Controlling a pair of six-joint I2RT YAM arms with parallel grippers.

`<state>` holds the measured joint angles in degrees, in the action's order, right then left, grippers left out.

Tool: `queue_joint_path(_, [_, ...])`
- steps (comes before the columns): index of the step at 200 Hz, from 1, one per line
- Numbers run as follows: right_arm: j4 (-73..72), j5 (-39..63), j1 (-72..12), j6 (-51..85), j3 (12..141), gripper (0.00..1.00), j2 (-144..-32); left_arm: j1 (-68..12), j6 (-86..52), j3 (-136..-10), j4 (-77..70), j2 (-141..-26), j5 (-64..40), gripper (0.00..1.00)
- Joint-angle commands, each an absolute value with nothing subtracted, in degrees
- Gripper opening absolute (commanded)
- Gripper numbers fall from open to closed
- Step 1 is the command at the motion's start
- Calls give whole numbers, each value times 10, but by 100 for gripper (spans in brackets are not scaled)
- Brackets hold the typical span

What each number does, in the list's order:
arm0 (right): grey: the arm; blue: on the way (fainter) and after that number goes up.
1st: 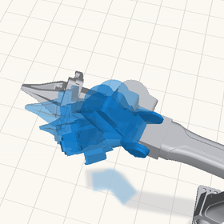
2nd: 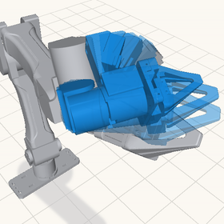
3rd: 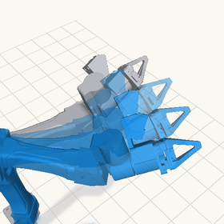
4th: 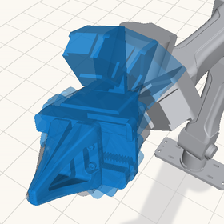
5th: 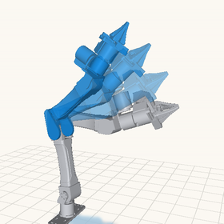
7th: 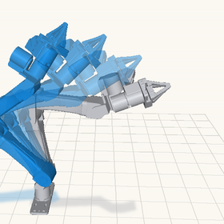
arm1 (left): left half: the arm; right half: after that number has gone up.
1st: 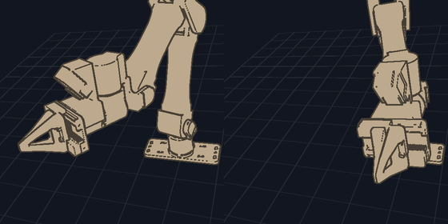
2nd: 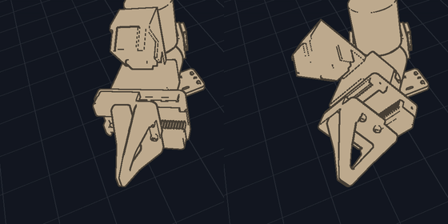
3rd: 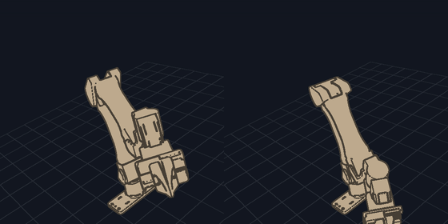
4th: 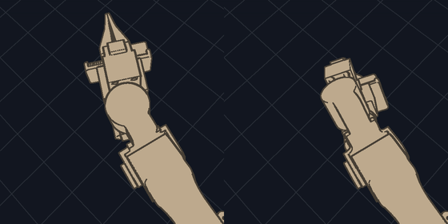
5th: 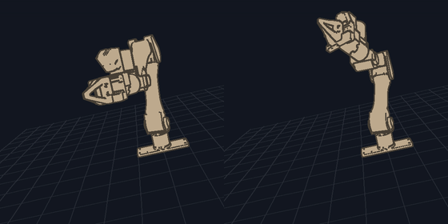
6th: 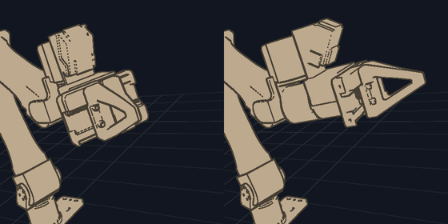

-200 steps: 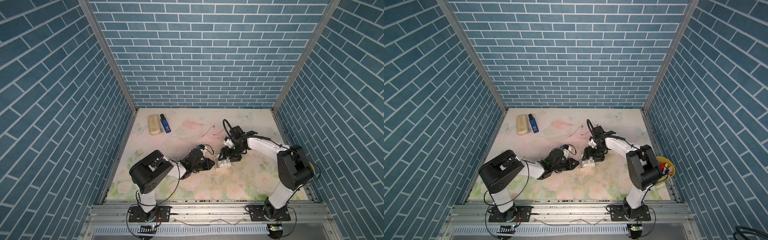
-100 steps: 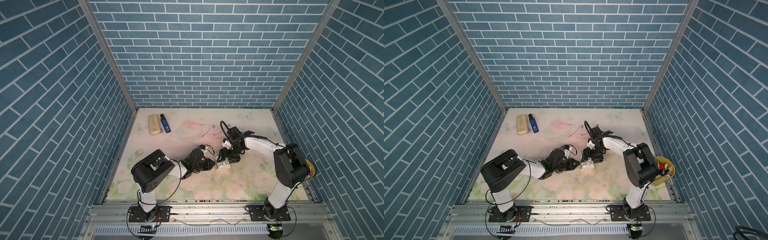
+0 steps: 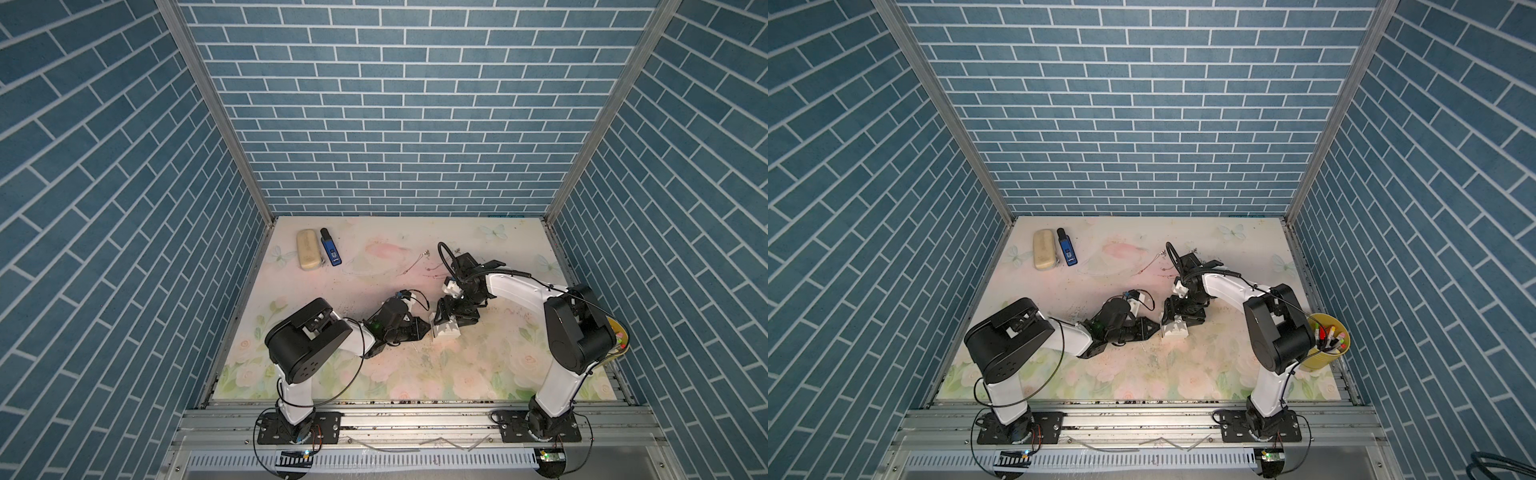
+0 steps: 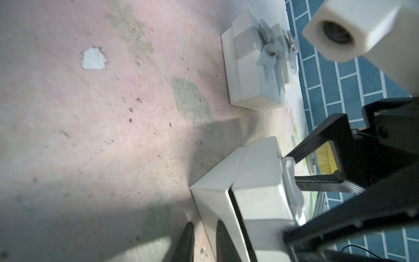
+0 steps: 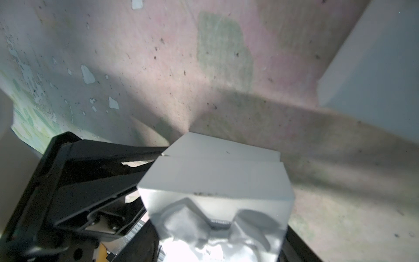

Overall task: Take the necklace out of the lift-off lid jewelry box
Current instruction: Close the lid on the jewelry box.

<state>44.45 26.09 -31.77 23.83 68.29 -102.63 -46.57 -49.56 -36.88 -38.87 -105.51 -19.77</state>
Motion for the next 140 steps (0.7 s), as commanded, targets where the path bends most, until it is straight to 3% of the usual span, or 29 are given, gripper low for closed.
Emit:
queue_joint_path(1, [417, 301, -343, 254, 692, 65, -1037, -476, -495, -389, -399, -1068, -204, 20])
queue_joint_path(43, [393, 294, -354, 279, 683, 68, -1038, -476, -494, -388, -392, -1065, -199, 20])
queue_joint_path(140, [404, 256, -344, 287, 670, 96, -1001, -474, -496, -379, -374, -1050, -186, 20])
